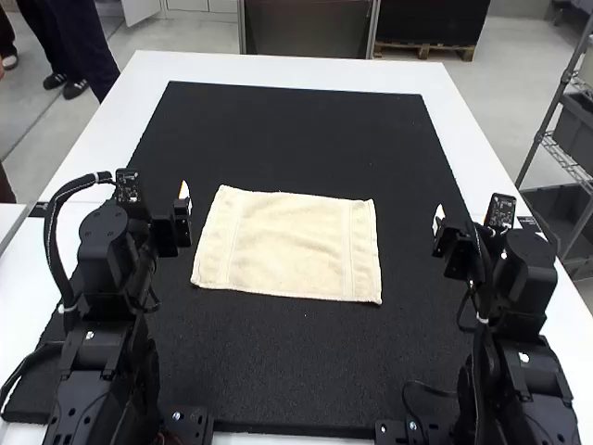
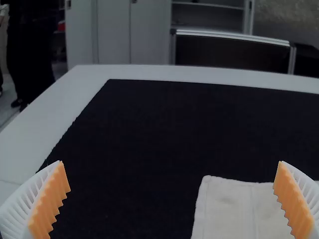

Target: Fold the towel.

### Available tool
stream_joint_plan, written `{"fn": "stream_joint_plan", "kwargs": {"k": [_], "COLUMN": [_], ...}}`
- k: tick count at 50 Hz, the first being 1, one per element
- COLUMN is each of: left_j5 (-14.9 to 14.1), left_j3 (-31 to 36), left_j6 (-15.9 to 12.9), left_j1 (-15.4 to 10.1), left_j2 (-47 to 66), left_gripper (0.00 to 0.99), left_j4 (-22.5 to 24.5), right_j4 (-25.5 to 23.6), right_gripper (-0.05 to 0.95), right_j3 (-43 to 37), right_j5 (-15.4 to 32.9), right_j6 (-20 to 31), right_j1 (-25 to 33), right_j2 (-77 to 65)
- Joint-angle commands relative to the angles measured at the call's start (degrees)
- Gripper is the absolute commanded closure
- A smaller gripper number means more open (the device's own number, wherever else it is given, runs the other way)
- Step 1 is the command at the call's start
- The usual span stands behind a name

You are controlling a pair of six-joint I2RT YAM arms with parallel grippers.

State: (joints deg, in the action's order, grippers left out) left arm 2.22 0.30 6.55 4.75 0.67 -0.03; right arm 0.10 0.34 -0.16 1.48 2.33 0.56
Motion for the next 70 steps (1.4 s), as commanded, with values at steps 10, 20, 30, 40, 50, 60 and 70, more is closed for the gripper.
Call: {"fn": "stream_joint_plan", "kwargs": {"k": [10,20,30,40,50,60,70], "left_j5": [0.86,0.95,0.95,0.95,1.91,-0.81,-4.68], "left_j3": [-0.21,-0.21,-0.3,-0.21,-0.21,-0.21,3.75], "left_j6": [-0.13,-1.98,-3.03,-2.06,-2.68,-4.17,-4.17], "left_j1": [-0.27,-0.27,-0.45,1.13,2.19,2.19,2.01], "left_j2": [-0.75,-0.75,-0.75,-0.75,-0.75,-0.75,-0.49], "left_gripper": [0.034,0.034,0.034,0.036,0.038,0.044,0.046], "left_j4": [0.82,0.47,4.52,20.16,17.26,13.66,16.2], "right_j4": [-0.27,0.08,2.36,12.38,13.7,15.11,20.47], "right_gripper": [-0.01,-0.01,-0.01,-0.01,-0.01,-0.01,-0.01], "right_j3": [-0.34,-0.34,-0.34,-0.34,-0.34,-0.34,3.35], "right_j5": [-0.89,-0.8,-0.36,1.66,-0.98,-6.6,-13.63], "right_j6": [1.95,1.51,1.69,0.99,3.8,4.24,-1.21], "right_j1": [-0.22,-0.22,-0.22,0.84,2.51,4.26,7.16], "right_j2": [-0.47,-0.47,-0.47,-0.47,-0.47,-0.47,-0.12]}}
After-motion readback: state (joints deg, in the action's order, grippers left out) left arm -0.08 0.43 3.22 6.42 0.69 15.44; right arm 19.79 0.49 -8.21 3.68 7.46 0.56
